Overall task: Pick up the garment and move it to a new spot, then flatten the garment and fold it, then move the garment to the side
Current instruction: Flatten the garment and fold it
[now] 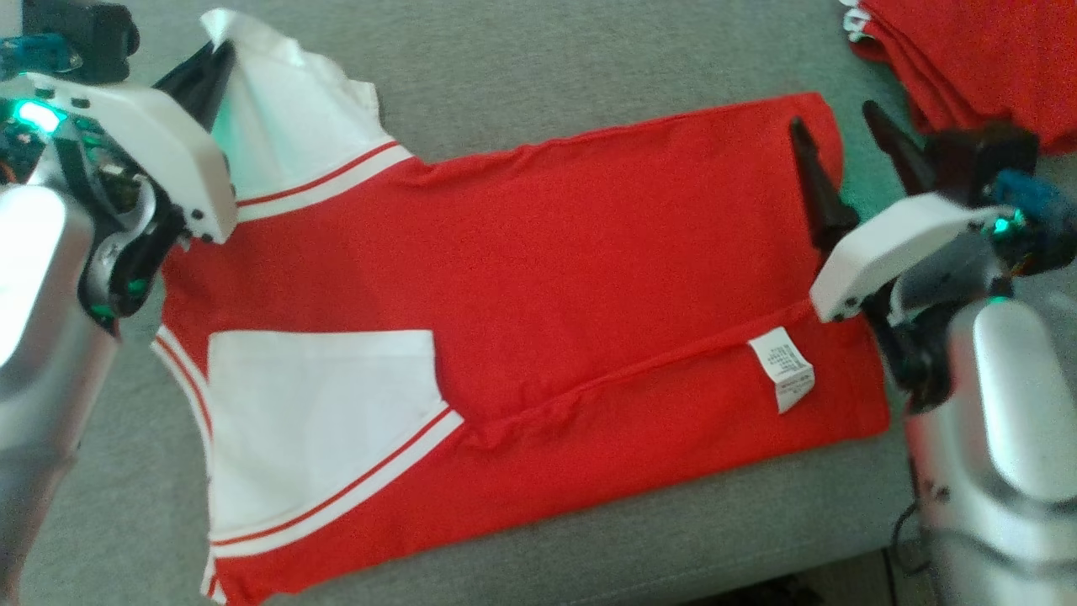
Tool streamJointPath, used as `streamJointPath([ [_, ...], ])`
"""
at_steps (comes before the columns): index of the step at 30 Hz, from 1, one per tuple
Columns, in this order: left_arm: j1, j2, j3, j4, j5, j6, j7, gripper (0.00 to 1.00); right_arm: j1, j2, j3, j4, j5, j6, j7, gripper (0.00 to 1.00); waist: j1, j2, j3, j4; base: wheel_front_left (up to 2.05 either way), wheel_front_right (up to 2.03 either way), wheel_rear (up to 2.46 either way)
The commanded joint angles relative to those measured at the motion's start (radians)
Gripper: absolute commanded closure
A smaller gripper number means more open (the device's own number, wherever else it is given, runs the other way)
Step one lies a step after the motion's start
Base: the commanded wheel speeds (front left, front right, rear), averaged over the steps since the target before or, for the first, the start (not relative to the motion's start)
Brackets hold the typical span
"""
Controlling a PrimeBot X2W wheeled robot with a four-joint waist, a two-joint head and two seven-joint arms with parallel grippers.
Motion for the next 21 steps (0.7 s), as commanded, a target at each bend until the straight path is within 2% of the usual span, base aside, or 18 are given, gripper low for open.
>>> streamJointPath([
  [1,-0.028,0.032,0.052,-0.041,0.005,0.0,-0.017,1.0,-0.04,-0.021,0.004,-0.014,-0.01,-0.001,0.016,0.0,0.0,0.0,-0.015,0.022,0.0,0.0,0.0],
  [8,-0.013,0.01,0.046,-0.123,-0.005,-0.001,-0.042,1.0,-0.149,-0.06,-0.059,0.153,-0.04,-0.001,0.083,0.0,0.0,0.0,-0.018,0.08,0.0,0.0,0.0],
  [14,0.0,-0.001,0.036,-0.173,-0.01,0.003,-0.047,1.0,-0.2,-0.067,-0.071,0.263,-0.021,-0.001,0.129,0.0,0.0,0.0,-0.01,0.107,0.0,0.0,0.0],
  [15,0.001,-0.003,0.036,-0.177,-0.011,0.004,-0.048,1.0,-0.207,-0.069,-0.069,0.277,-0.018,-0.001,0.133,0.05,0.0,0.0,-0.009,0.109,0.0,0.0,0.0],
  [17,0.005,-0.004,0.035,-0.181,-0.013,0.004,-0.051,1.0,-0.22,-0.07,-0.066,0.305,-0.008,-0.001,0.142,0.51,0.0,0.0,-0.01,0.111,0.0,0.0,0.0],
  [19,0.008,-0.005,0.035,-0.182,-0.015,0.004,-0.055,1.0,-0.23,-0.067,-0.062,0.327,0.01,-0.001,0.145,0.77,0.0,0.0,-0.012,0.113,0.0,0.0,0.0],
  [20,0.01,-0.004,0.035,-0.181,-0.017,0.005,-0.057,1.0,-0.234,-0.067,-0.061,0.336,0.018,-0.001,0.142,0.99,0.0,0.0,-0.014,0.114,0.0,0.0,0.0],
  [21,0.012,-0.004,0.036,-0.181,-0.018,0.005,-0.059,1.0,-0.239,-0.067,-0.058,0.341,0.024,-0.001,0.135,1.0,0.0,0.0,-0.016,0.114,0.0,0.0,0.0],
])
